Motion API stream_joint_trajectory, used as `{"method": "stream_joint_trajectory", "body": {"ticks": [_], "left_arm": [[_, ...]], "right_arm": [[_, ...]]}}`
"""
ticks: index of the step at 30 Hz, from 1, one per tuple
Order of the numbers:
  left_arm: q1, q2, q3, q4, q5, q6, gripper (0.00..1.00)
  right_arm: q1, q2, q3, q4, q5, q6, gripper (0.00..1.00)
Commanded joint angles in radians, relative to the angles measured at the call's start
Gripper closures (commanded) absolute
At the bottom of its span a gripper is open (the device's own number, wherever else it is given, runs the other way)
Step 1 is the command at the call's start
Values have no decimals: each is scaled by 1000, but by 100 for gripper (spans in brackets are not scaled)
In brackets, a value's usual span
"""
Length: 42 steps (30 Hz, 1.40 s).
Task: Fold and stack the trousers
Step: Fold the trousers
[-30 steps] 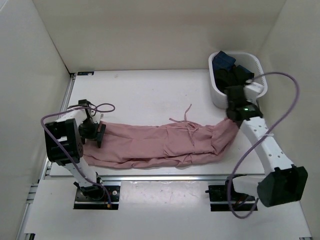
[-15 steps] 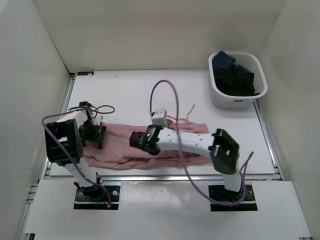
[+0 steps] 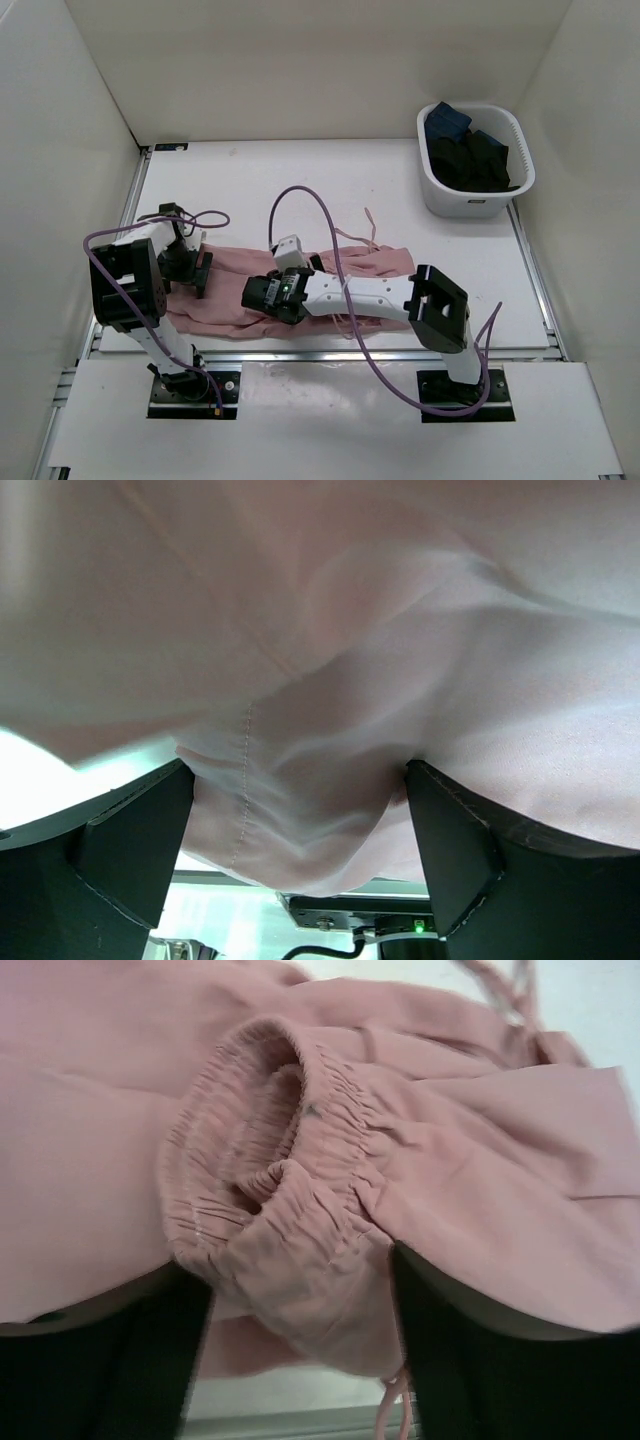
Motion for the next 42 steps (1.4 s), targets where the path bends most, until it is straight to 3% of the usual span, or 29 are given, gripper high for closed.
{"method": "stream_joint_trajectory", "body": {"ticks": [1,7,11,13,14,17,19,24,27,29,30,31,33,34,36,38,39,41,42], "left_arm": [[-1,-23,-6,15,-53,11,3],[-1,-33,14,-5,-72,20,2],[-1,-63,46,-25,-82,20,2],[-1,-72,56,-36,-82,20,0],[-1,-82,79,-49,-82,20,0],[-1,-91,128,-89,-82,20,0],[-1,-103,155,-108,-82,20,0],[-1,-112,207,-146,-110,20,0],[-1,-103,218,-157,-110,20,0],[-1,-103,218,-157,-119,20,0],[-1,-103,205,-157,-119,20,0],[-1,-103,192,-157,-119,20,0],[-1,-103,173,-157,-119,20,0],[-1,-103,153,-146,-119,20,0],[-1,-103,135,-137,-119,11,0],[-1,-103,121,-126,-110,11,0],[-1,-103,121,-126,-110,11,0],[-1,-103,112,-126,-110,11,0],[-1,-103,112,-126,-110,11,0]], "right_arm": [[20,-24,66,116,-57,-203,19],[30,-180,131,151,-57,-283,13],[2,-338,4,215,-15,-260,25],[-33,-387,-73,216,-36,-208,55],[-77,-387,-135,187,-57,-181,79],[-151,-369,-255,237,-204,-157,100],[-183,-341,-349,292,-286,-192,100],[-280,-172,-389,354,-459,-193,100],[-306,-142,-319,325,-478,-220,100],[-306,-209,-289,306,-443,-232,100],[-306,-238,-260,294,-418,-232,92],[-306,-303,-246,259,-356,-243,69],[-322,-373,-236,225,-292,-252,46],[-338,-435,-226,181,-269,-252,27],[-445,-496,-255,162,-278,-237,16],[-551,-601,-396,220,-434,-255,5],[-676,-635,-456,261,-521,-296,3],[-803,-710,-568,367,-687,-318,2],[-908,-752,-678,416,-846,-334,2]]}}
